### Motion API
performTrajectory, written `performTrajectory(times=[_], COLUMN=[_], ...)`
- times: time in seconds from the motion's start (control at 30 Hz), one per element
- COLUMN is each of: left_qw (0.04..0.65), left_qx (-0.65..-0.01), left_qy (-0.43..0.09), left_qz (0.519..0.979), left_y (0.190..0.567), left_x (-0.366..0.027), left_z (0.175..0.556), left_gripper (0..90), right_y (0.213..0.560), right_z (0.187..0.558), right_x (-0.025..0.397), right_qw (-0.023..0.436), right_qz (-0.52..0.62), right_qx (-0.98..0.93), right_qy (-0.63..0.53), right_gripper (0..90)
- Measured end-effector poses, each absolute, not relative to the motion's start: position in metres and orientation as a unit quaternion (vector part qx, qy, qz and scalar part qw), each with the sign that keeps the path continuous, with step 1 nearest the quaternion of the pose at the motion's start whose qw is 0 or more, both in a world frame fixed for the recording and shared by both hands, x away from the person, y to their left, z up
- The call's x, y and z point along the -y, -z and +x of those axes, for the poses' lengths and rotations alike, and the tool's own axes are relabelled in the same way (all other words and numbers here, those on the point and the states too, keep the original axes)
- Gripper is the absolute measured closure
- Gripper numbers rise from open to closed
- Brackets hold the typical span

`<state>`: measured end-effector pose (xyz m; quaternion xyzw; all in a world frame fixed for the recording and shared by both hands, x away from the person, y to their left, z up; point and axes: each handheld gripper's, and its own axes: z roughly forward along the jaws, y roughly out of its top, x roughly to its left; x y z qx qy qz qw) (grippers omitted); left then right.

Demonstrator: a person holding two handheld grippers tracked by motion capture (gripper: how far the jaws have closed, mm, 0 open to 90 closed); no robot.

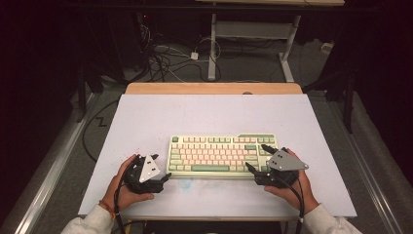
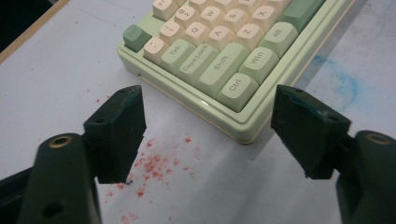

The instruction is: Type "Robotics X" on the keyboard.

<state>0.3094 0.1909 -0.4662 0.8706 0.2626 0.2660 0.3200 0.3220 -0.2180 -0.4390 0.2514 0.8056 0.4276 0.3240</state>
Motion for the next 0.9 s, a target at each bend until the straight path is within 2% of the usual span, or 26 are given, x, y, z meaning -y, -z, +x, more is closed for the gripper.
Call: performTrajectory(times=[0.2,0.37,0.53,0.6,0.9], left_qw=[0.329,0.330,0.356,0.356,0.348], left_qx=[-0.268,-0.274,-0.264,-0.259,-0.256], left_qy=[-0.242,-0.211,-0.174,-0.167,-0.163], left_qz=[0.872,0.878,0.879,0.882,0.887], left_y=[0.465,0.463,0.457,0.456,0.445], left_x=[-0.192,-0.190,-0.184,-0.178,-0.153], left_z=[0.311,0.317,0.321,0.323,0.339], left_gripper=[38.9,66.3,85.2,87.5,87.6], right_y=[0.447,0.453,0.456,0.457,0.457], right_z=[0.313,0.307,0.303,0.302,0.303], right_x=[0.225,0.226,0.223,0.221,0.220], right_qw=[0.328,0.323,0.320,0.322,0.320], right_qz=[0.260,0.260,0.255,0.250,0.247], right_qx=[-0.806,-0.813,-0.818,-0.820,-0.822], right_qy=[-0.420,-0.409,-0.404,-0.402,-0.401], right_gripper=[23.5,23.0,23.0,23.0,23.0])
